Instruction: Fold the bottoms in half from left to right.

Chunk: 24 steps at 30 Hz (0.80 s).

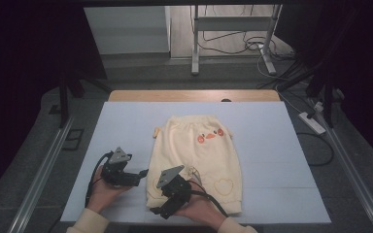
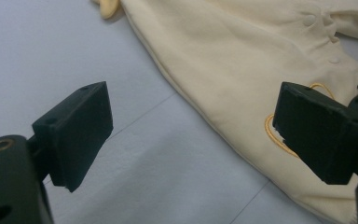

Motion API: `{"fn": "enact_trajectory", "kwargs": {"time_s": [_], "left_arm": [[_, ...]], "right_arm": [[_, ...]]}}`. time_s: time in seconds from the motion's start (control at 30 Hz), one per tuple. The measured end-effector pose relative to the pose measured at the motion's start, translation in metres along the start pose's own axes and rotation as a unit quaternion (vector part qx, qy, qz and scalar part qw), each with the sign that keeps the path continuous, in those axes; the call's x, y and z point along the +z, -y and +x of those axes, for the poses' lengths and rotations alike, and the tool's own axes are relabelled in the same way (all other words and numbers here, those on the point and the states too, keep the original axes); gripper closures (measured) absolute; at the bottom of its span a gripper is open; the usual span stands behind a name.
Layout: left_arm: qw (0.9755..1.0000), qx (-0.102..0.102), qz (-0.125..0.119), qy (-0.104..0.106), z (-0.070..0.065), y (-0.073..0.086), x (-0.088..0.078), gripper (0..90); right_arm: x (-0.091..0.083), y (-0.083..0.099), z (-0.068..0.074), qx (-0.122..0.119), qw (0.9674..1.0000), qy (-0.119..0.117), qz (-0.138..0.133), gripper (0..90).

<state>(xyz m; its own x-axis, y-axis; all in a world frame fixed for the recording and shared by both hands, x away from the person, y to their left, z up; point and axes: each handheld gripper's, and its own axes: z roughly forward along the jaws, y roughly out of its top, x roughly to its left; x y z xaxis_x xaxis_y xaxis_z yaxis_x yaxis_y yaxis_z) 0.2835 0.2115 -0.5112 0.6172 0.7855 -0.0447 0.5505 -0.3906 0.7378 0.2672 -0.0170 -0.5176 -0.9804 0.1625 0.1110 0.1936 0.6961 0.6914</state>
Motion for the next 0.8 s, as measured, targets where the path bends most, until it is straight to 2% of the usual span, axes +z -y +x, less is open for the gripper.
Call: {"fn": "enact_trajectory", "kwargs": {"time_s": [0.13, 0.3, 0.47, 0.5, 0.67, 0.7, 0.73, 0.8], "left_arm": [[1.0, 0.003, 0.001, 0.0, -0.001, -0.001, 0.0, 11.9], [1.0, -0.001, -0.001, 0.001, 0.0, -0.001, 0.0, 11.9], [1.0, 0.001, 0.001, 0.002, 0.0, -0.001, 0.0, 11.9], [1.0, 0.001, 0.001, 0.002, 0.0, -0.001, 0.0, 11.9], [1.0, 0.0, 0.0, 0.003, 0.001, 0.0, -0.001, 11.9], [1.0, 0.0, 0.0, 0.003, 0.001, 0.0, -0.001, 11.9], [1.0, -0.001, 0.0, 0.003, 0.001, 0.0, -0.001, 11.9], [1.0, -0.001, 0.001, 0.003, 0.001, 0.0, 0.0, 11.9]], "right_arm": [[0.007, -0.002, 0.006, -0.011, 0.9999, -0.006, -0.005, 14.1], [0.014, -0.004, 0.008, -0.014, 0.9998, -0.01, 0.003, 14.5], [0.021, -0.003, 0.01, -0.016, 0.9998, -0.004, 0.008, 15.0], [0.023, -0.002, 0.012, -0.023, 0.9996, 0.002, 0.015, 17.6], [0.025, -0.001, 0.015, -0.032, 0.9993, 0.011, 0.017, 24.5], [0.024, 0.0, 0.016, -0.043, 0.9986, 0.024, 0.021, 30.4], [0.024, 0.0, 0.016, -0.043, 0.9986, 0.024, 0.021, 30.4], [0.023, 0.0, 0.017, -0.055, 0.9974, 0.038, 0.025, 39.4]]}}
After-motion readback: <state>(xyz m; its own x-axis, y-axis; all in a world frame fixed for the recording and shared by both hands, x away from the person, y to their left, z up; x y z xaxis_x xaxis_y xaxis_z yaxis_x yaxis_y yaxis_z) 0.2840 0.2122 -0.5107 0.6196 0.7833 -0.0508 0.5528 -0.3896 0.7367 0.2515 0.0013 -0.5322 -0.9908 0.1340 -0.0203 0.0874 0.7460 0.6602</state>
